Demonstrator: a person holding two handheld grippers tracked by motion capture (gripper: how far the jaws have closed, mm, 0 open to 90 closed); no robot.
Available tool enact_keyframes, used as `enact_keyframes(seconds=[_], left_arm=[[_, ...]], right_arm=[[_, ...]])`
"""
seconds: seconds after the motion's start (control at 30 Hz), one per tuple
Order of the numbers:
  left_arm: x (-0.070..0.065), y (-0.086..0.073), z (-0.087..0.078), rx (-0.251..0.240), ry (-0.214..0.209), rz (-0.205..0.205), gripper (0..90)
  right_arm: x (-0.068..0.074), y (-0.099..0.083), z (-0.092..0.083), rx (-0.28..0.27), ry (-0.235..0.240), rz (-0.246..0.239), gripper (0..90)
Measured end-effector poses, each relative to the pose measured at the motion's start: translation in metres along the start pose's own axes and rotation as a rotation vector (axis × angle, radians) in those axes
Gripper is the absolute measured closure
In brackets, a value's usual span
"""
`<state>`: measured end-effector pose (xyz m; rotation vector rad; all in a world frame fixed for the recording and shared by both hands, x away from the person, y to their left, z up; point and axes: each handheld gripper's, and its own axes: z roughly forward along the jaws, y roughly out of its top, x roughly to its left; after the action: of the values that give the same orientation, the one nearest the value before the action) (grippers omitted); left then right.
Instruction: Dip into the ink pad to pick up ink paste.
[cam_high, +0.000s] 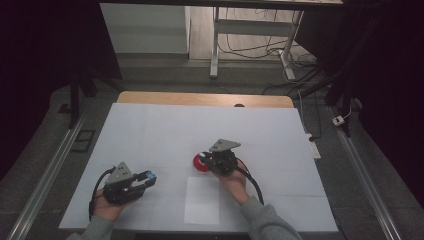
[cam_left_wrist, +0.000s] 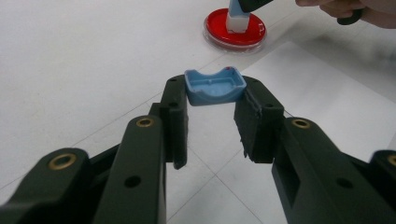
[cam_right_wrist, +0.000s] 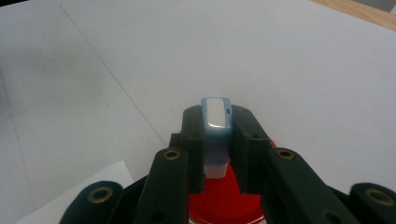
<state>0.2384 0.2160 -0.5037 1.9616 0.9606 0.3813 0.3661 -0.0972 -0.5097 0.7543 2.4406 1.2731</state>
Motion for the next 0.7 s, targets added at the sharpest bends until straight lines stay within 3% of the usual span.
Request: enact_keyframes(seconds=[0.47,0.7], left_arm=[[0.002,0.000,-0.001,-0.004,0.004,-0.004,65.2],[0.002,0.000,-0.001,-0.003,0.005,-0.004,65.2]], right_arm=[[-0.004,0.005,-0.012,-0.078,0.019,0.041,75.5],[-0.008,0.007,-0.018,-0.085,0.020,0.046,75.5]])
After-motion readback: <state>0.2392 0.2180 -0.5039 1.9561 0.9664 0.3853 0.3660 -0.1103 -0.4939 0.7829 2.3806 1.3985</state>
